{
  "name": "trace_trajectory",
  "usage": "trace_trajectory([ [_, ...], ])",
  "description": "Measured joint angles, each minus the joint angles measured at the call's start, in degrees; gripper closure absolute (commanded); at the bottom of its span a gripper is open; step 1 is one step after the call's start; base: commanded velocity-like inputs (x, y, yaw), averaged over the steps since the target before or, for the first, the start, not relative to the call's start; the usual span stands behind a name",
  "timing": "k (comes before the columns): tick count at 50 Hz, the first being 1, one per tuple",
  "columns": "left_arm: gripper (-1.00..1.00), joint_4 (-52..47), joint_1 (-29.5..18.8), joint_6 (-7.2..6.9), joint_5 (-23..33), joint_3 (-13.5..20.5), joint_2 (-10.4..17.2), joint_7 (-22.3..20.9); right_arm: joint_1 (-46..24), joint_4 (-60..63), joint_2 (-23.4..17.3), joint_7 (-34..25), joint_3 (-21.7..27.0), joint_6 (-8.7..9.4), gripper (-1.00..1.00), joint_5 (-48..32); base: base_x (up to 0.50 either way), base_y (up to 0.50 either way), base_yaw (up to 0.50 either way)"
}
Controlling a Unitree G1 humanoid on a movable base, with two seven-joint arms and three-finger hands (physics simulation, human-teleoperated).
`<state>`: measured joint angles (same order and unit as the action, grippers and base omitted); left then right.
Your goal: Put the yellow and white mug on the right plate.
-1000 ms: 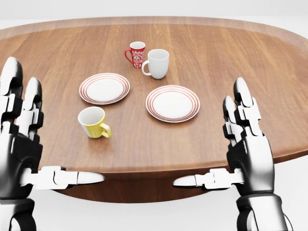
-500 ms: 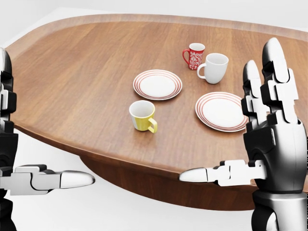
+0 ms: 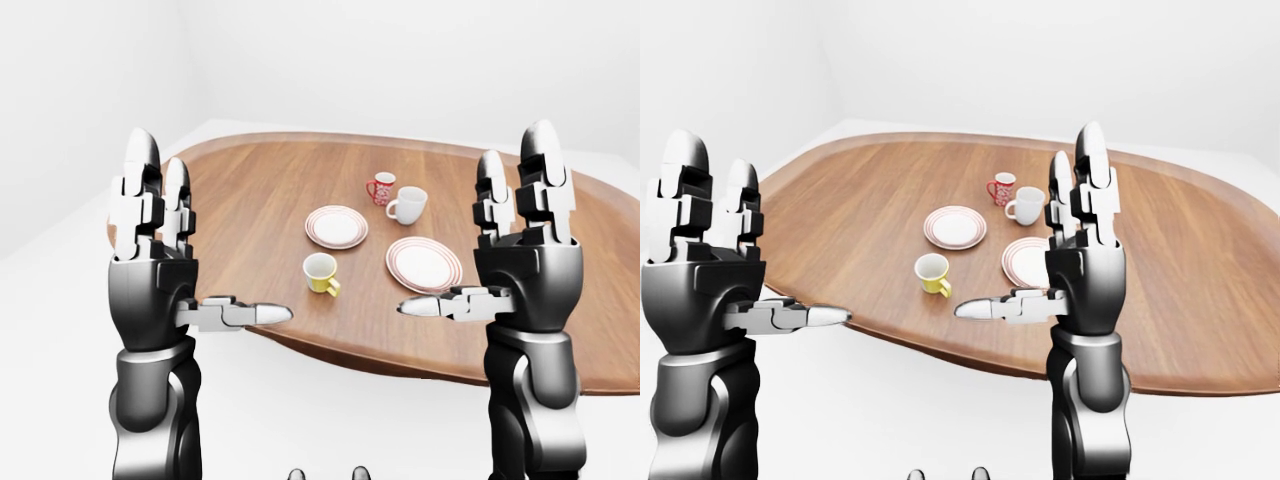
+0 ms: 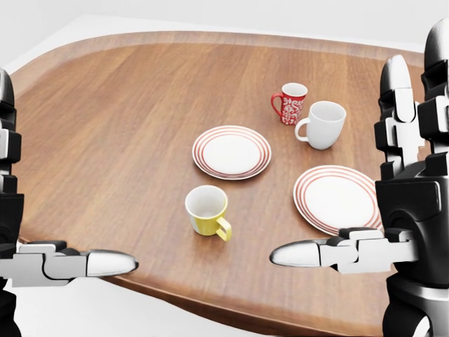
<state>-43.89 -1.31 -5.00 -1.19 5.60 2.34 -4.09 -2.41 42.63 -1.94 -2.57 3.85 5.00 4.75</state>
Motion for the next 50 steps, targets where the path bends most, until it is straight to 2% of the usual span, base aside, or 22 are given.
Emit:
trace_trajectory([
  [18,-1.00,0.21,0.21,0.00,0.26,-0.24,-0.08,-0.15,0.11,-0.22,-0.06,-0.23,-0.23,0.00,-1.00,-0.62,0.48,0.13,0.00],
  [33,-1.00,-0.27,0.15,0.00,0.27,-0.13,-0.08,-0.27,0.16,-1.25,0.00,-0.08,-0.63,0.00,-1.00,-2.20,0.01,0.00,0.00],
  [40,-1.00,-0.72,0.20,0.00,0.16,0.07,-0.03,-0.27,0.79,-0.76,0.15,-0.65,-0.74,0.00,-1.00,-1.81,0.46,0.12,0.00],
  [50,-1.00,-0.56,-0.19,0.00,0.06,0.27,0.06,-0.25,0.75,-1.40,0.21,-0.60,-1.11,0.00,-1.00,-2.55,0.00,0.00,0.00],
])
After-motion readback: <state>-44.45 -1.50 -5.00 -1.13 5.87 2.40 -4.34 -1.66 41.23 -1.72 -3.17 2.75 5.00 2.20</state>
